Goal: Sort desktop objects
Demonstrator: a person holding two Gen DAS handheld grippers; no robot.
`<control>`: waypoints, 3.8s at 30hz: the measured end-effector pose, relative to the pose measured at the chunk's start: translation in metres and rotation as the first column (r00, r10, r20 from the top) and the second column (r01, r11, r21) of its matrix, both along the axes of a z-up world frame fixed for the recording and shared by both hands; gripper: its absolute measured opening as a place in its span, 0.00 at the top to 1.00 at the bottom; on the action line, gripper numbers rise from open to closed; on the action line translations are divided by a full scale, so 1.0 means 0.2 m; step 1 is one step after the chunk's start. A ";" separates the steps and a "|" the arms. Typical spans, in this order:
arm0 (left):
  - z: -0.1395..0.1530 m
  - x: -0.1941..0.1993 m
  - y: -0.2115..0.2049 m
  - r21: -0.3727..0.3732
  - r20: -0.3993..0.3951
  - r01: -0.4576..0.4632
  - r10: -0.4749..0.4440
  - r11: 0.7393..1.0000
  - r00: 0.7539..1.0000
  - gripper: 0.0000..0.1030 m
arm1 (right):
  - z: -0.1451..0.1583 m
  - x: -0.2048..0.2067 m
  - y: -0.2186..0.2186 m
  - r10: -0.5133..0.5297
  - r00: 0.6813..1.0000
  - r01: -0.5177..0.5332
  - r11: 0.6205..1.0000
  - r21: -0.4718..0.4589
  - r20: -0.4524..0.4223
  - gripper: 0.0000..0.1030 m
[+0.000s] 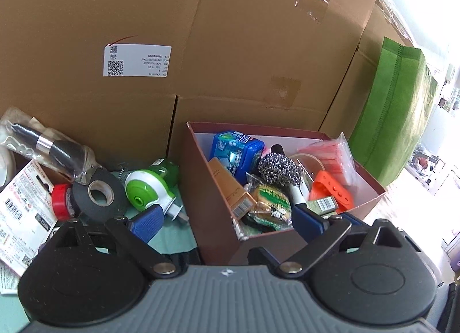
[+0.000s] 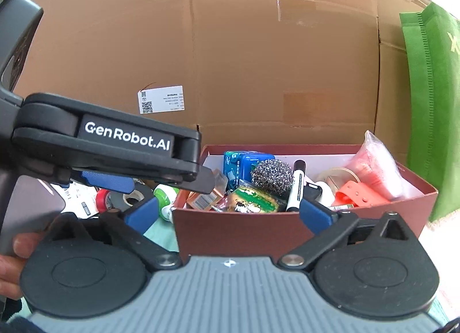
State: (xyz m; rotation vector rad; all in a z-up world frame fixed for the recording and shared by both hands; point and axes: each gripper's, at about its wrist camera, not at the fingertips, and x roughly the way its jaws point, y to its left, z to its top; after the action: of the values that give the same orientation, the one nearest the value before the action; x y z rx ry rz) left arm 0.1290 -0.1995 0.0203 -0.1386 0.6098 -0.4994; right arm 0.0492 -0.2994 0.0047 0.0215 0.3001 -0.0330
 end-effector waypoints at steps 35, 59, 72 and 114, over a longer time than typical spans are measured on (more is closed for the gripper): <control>-0.25 -0.31 0.82 -0.132 -0.055 -0.319 0.314 0.939 0.948 0.02 | -0.11 -0.06 0.63 0.369 0.912 -0.365 0.929 0.056 -0.178 0.02; -0.32 0.02 0.91 -0.084 -0.103 -0.321 0.312 0.943 0.944 0.55 | -0.15 0.29 0.90 0.402 0.889 -0.411 0.912 0.006 -0.219 0.39; -0.40 0.11 0.94 -0.103 -0.167 -0.296 0.276 0.950 0.946 1.00 | -0.19 0.36 0.94 0.446 0.862 -0.460 0.888 -0.005 -0.240 0.68; -0.38 -0.68 0.89 0.039 -0.132 -0.201 0.205 0.979 0.970 0.67 | -0.16 -0.44 0.46 0.369 0.891 -0.388 0.922 -0.022 -0.263 0.58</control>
State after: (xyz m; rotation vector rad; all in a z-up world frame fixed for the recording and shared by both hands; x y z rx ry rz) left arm -0.0062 -0.0221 -0.0558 -0.2101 0.7260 -0.2850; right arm -0.0381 -0.2072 -0.0273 -0.1167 0.5570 0.3453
